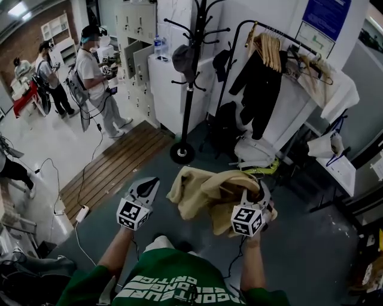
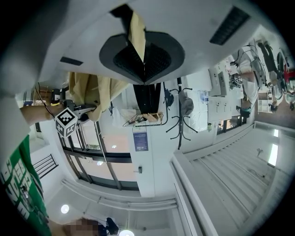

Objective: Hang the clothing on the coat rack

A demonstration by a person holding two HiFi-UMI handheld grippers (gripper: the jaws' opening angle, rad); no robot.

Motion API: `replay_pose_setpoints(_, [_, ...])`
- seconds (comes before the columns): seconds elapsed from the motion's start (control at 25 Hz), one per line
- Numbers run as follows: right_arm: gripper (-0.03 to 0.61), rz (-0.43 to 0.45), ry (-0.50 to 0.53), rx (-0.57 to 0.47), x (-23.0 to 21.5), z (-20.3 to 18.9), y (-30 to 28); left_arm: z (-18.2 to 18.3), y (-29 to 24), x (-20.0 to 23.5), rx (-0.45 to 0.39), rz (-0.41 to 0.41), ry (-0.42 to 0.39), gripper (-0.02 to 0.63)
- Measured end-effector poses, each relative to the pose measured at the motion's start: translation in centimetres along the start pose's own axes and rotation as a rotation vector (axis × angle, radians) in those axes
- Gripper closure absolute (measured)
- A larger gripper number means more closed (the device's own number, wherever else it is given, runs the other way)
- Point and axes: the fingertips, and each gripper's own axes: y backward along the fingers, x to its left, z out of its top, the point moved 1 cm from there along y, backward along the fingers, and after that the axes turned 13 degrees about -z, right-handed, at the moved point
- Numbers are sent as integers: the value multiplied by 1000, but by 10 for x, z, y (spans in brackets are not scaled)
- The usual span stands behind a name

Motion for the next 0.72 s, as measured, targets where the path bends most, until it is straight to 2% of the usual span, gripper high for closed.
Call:
replay_pose_setpoints(0.32, [399, 10, 8, -10, -6, -5, -11, 4, -19, -10, -9, -6, -4, 607])
replay_pose_setpoints(0.72, [399, 17, 30, -10, 5, 4, -42, 4, -41, 16, -28, -5, -2, 607])
